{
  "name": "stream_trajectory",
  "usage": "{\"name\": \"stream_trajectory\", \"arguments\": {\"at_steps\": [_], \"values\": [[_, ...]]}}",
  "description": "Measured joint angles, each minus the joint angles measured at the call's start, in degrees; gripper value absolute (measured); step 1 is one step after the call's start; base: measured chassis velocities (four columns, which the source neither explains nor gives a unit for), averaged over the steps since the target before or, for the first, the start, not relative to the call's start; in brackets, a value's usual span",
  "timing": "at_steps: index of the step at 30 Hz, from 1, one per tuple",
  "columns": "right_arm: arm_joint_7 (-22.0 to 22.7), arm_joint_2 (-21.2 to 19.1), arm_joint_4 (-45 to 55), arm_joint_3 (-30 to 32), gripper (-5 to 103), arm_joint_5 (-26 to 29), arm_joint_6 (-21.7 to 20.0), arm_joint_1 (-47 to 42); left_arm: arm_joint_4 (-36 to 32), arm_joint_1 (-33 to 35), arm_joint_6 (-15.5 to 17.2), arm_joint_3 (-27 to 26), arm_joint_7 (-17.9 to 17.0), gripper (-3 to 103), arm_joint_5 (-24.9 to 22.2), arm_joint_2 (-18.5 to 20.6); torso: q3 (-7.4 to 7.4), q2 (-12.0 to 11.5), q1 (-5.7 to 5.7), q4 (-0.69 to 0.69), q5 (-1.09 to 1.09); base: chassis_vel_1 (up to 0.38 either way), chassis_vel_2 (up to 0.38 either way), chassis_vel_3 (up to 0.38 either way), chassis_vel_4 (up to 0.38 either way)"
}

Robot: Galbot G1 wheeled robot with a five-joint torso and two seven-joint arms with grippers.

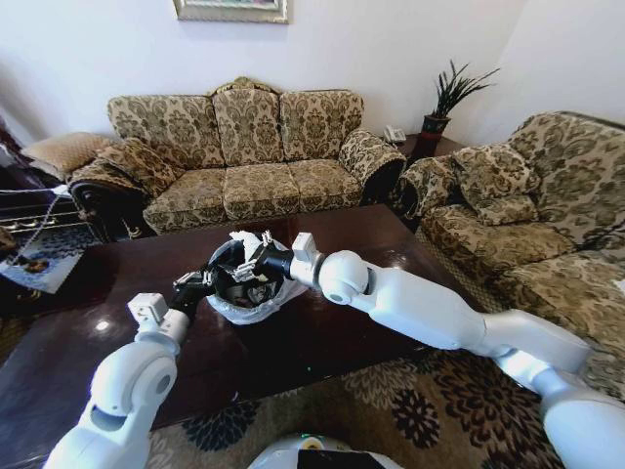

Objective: Move to the front of the table and place the trash on the table into the trash bin.

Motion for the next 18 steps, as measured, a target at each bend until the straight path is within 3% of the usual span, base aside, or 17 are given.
{"name": "stream_trajectory", "arguments": {"at_steps": [3, 13, 17, 18], "values": [[-0.1, 0.3, -0.1, 0.2, 100, -0.4, 0.6, -0.3, -1.1, -0.5, 2.2, -0.6, -2.6, 3, -3.9, 1.9, 0.00, 0.0, 0.00, 0.02, 0.00, 0.000, 0.000, 0.000, 0.000], [0.2, 0.3, 0.8, 1.1, 100, -0.4, 1.8, -0.1, -2.7, -0.6, 2.2, -1.4, -4.8, 3, -7.2, 5.5, 0.00, 0.0, 0.00, 0.01, 0.00, 0.000, 0.000, 0.000, 0.000], [1.0, -0.2, 2.3, 1.6, 100, 1.0, 1.9, 0.7, -3.0, -0.2, 4.8, -2.7, -10.5, 3, -15.8, 8.9, 0.00, 0.0, 0.00, 0.01, 0.00, 0.000, 0.000, 0.000, 0.000], [1.0, -0.2, 2.3, 1.6, 100, 1.0, 1.9, 0.7, -3.0, -0.2, 4.8, -2.7, -10.5, 3, -15.8, 8.9, 0.00, 0.0, 0.00, 0.01, 0.00, 0.000, 0.000, 0.000, 0.000]]}}
